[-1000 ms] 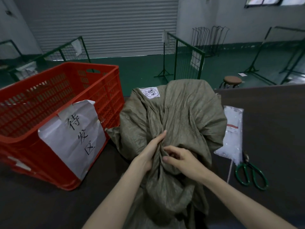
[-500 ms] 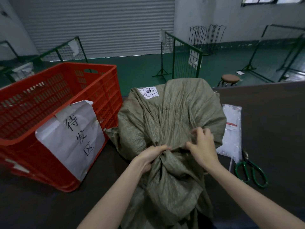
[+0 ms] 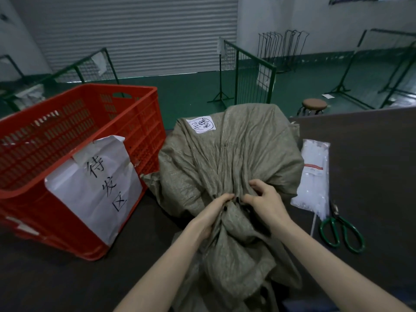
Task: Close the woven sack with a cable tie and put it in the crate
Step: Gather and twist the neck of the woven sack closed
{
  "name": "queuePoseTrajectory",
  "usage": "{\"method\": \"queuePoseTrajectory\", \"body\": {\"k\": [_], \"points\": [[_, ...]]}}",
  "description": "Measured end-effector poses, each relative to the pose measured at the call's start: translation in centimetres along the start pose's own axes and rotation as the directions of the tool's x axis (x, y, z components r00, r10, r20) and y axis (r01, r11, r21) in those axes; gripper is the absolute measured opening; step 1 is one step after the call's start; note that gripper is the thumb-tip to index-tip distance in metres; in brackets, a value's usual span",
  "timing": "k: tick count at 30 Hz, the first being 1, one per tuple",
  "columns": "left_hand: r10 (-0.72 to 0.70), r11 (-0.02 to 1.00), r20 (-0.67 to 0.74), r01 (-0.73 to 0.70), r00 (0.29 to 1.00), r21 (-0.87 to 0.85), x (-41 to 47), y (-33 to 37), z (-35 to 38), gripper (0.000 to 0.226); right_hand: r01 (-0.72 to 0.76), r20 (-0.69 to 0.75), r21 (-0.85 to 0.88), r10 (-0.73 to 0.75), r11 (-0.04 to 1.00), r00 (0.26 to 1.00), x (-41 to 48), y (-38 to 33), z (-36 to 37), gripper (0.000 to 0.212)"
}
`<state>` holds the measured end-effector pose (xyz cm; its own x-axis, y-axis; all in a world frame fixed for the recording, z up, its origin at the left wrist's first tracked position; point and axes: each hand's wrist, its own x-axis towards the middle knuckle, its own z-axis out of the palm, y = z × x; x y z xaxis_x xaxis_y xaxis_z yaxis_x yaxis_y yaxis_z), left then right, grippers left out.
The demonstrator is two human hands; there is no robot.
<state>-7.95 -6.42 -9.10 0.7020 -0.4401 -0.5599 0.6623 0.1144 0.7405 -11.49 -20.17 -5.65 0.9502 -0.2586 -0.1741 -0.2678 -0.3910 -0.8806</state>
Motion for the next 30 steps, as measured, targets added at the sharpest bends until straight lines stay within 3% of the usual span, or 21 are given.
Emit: {"method": "queuePoseTrajectory", "body": {"k": [3, 8, 14, 17, 20, 23, 27, 30], "points": [[0.090, 0.991, -0.012, -0.091, 0.996, -0.100, 0.4, 0.5, 0.9, 0.033, 0.104, 0.033, -0.055, -0.103, 0.993, 0.994, -0.6, -1.1, 0.0, 0.048], [0.192, 0.952, 0.074, -0.168, 0.979, -0.254, 1.1, 1.4, 2.2, 0.048, 0.219, -0.079, -0.106, -0.228, 0.970, 0.970, -1.5, -1.5, 0.0, 0.032], [0.172, 0.966, 0.082, -0.152, 0.982, -0.208, 1.5, 1.7, 1.5, 0.033, 0.307, 0.202, -0.187, -0.270, 0.933, 0.942, -2.3, -1.7, -0.8, 0.039], [0.151, 0.979, -0.027, -0.153, 0.988, -0.132, 2.0, 1.2, 1.0, 0.036, 0.248, 0.255, -0.128, -0.210, 0.960, 0.944, -2.2, -1.2, -1.5, 0.047], [0.138, 0.988, -0.122, -0.145, 0.983, -0.057, 2.0, 0.7, 0.8, 0.019, 0.168, 0.157, -0.047, -0.159, 0.985, 0.975, -1.9, -1.1, -2.0, 0.036], [0.159, 0.987, -0.187, -0.163, 0.969, -0.006, 2.1, 0.7, 0.2, 0.015, 0.208, -0.027, -0.064, -0.210, 0.976, 0.977, -1.8, -1.7, -2.6, 0.030], [0.204, 0.979, -0.205, -0.202, 0.957, 0.029, 1.3, 1.2, -0.2, 0.017, 0.211, -0.176, -0.118, -0.229, 0.970, 0.957, -0.8, -0.7, -2.9, 0.021], [0.223, 0.974, -0.236, -0.223, 0.946, 0.026, 1.0, 1.5, -0.5, 0.031, 0.088, -0.217, -0.048, -0.097, 0.995, 0.971, 0.3, 1.6, -2.8, 0.027]]}}
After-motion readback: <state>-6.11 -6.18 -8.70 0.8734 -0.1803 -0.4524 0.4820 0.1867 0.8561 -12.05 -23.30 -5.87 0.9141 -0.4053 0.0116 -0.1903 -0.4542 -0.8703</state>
